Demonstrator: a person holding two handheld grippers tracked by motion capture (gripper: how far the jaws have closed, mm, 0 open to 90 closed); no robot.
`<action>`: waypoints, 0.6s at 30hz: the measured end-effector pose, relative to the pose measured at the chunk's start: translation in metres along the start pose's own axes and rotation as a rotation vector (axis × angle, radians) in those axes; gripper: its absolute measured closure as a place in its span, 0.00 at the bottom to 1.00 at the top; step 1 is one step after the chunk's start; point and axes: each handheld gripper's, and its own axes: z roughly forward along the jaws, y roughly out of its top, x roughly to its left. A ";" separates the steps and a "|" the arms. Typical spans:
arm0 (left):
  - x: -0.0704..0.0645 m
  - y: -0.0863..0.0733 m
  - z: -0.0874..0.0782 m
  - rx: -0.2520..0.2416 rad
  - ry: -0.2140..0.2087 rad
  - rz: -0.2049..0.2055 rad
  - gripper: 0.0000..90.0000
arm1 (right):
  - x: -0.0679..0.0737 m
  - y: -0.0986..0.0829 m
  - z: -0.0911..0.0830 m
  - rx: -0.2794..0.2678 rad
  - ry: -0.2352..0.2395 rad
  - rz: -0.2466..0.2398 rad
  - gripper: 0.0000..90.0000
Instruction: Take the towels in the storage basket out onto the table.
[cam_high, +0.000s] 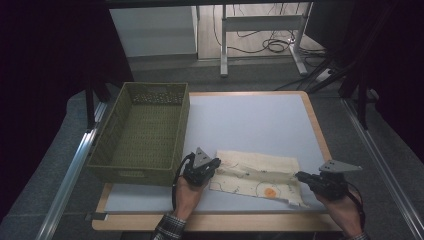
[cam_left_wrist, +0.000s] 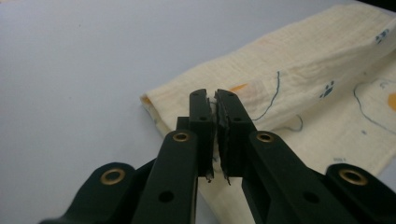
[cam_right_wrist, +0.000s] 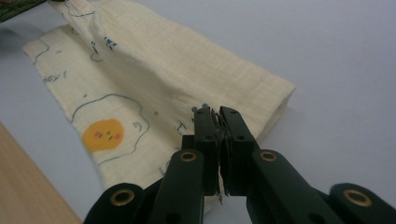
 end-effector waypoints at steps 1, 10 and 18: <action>-0.001 -0.003 -0.001 0.004 0.000 0.003 0.95 | 0.002 -0.002 -0.001 0.001 0.004 -0.004 0.96; -0.006 -0.021 -0.008 0.028 -0.014 0.007 0.92 | 0.017 -0.021 -0.001 0.032 0.022 -0.017 0.96; -0.012 -0.032 -0.022 0.054 -0.031 0.002 0.67 | 0.018 -0.037 -0.007 0.051 0.043 0.020 0.82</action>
